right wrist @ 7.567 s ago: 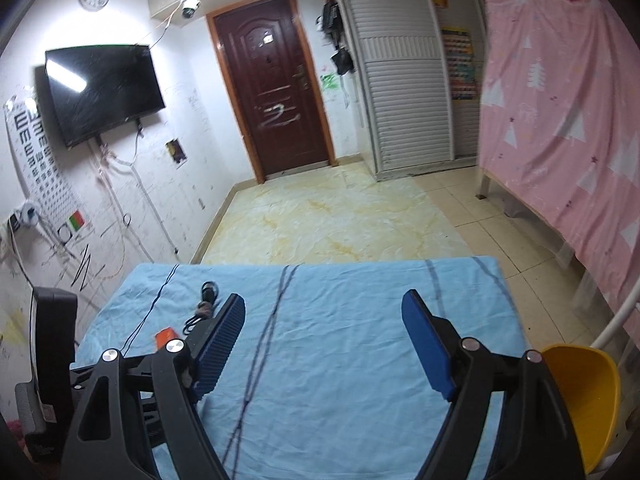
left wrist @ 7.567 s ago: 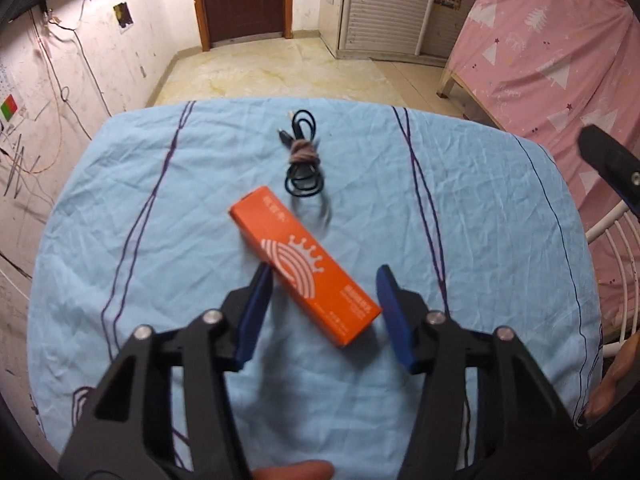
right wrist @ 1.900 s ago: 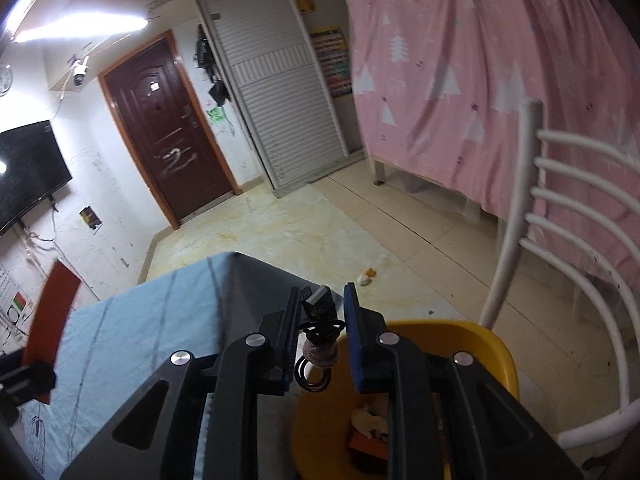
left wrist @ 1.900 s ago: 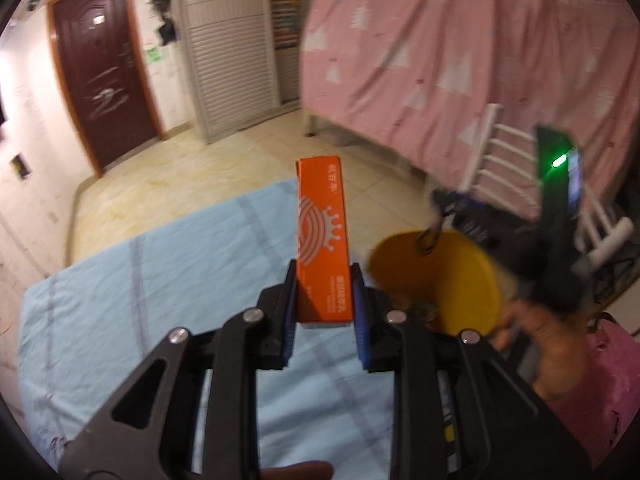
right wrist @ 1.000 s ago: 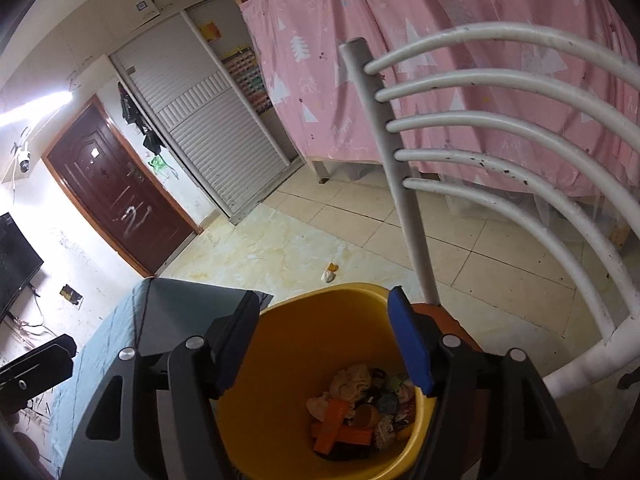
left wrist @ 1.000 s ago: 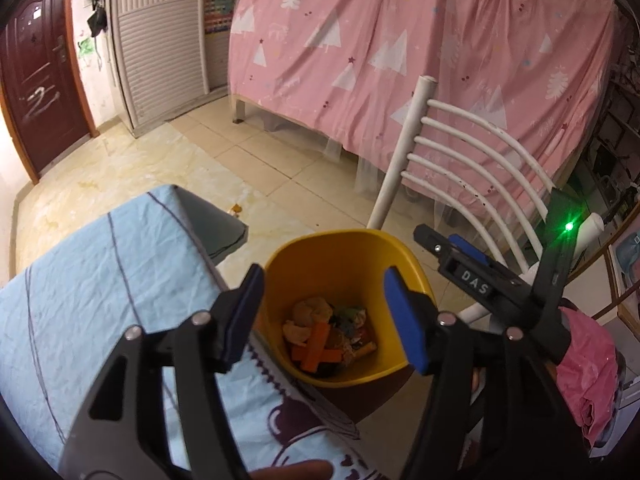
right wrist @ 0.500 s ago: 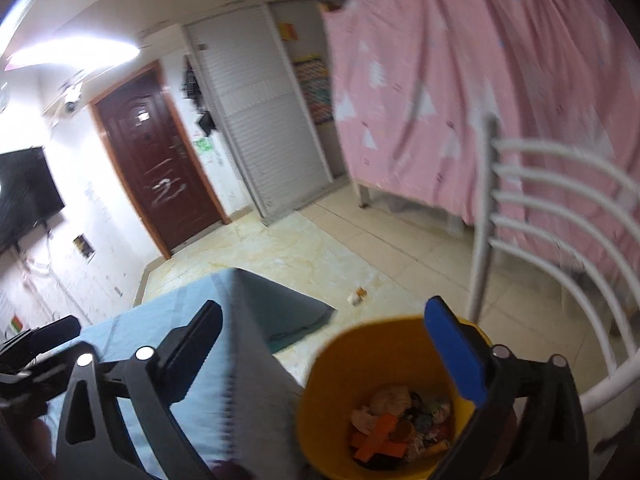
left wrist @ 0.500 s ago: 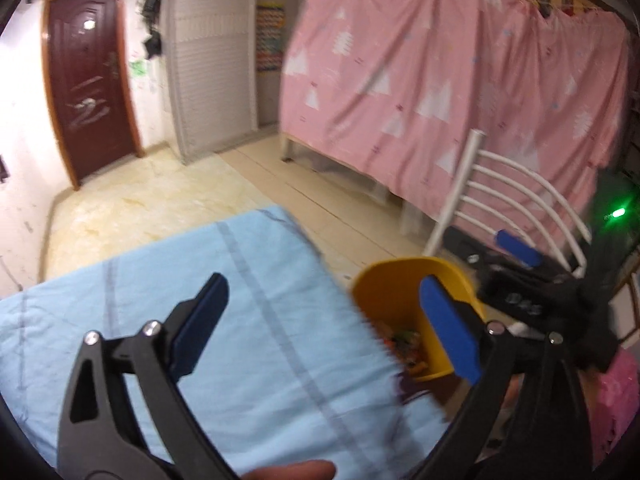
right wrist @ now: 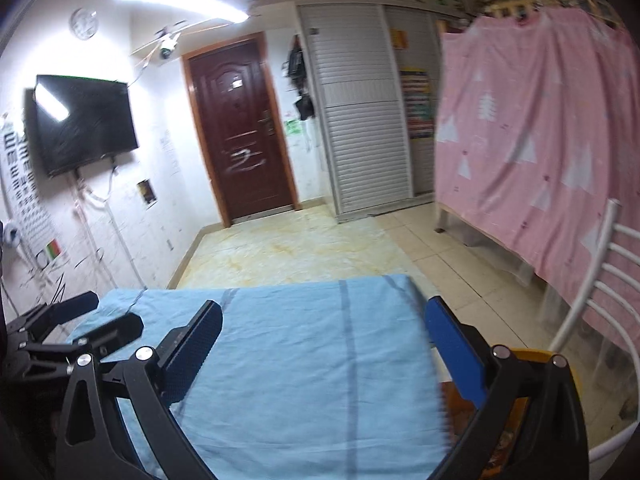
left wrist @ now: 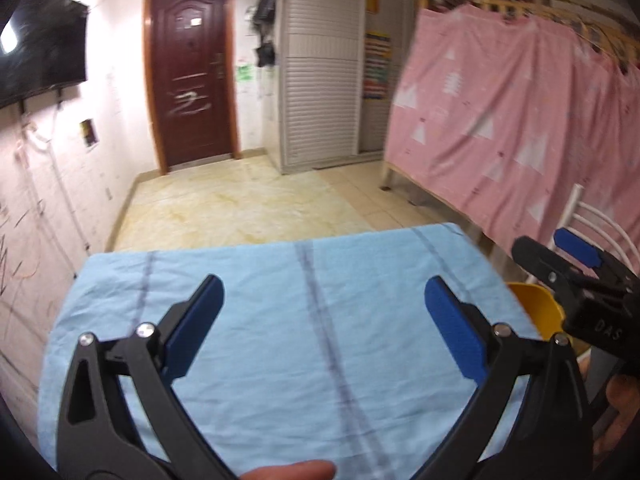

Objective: Collect trash

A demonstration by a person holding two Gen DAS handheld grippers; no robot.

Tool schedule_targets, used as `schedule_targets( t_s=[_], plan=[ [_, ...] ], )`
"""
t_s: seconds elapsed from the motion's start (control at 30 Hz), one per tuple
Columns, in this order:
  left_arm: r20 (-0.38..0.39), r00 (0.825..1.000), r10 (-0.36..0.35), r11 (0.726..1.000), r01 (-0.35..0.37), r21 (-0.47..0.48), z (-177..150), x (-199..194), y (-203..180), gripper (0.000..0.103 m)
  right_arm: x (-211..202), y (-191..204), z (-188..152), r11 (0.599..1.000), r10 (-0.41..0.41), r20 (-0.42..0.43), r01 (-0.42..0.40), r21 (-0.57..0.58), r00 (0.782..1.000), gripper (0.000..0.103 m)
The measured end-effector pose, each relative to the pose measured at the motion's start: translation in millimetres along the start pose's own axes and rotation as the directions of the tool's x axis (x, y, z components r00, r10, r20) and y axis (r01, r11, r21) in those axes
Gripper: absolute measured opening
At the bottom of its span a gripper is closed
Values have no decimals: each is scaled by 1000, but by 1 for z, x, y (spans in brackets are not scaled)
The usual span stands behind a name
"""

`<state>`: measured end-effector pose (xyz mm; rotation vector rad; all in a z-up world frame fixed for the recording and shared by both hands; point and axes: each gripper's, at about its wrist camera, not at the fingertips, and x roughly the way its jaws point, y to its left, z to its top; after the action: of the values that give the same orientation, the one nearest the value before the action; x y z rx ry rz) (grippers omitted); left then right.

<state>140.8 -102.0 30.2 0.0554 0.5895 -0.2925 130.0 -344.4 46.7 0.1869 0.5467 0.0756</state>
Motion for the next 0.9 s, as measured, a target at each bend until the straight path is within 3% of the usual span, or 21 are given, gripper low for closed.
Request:
schedule_targets(
  t_s=[0.3,0.5,0.9],
  plan=[
    [31,995,94,994,-92,-64,-13,-12,60,96,24,71,-7,993,82,-8,-83,-80,997,94],
    [75,986,148,986,-142,-83,-28,-17,86,96,40,93,-16,990,98,-7,-99,-101,995,94],
    [66,986,150,981,-140,-132,-34,-1,99,96,48,115,-31,981,90,-18,-92,-172,996,94]
  ],
)
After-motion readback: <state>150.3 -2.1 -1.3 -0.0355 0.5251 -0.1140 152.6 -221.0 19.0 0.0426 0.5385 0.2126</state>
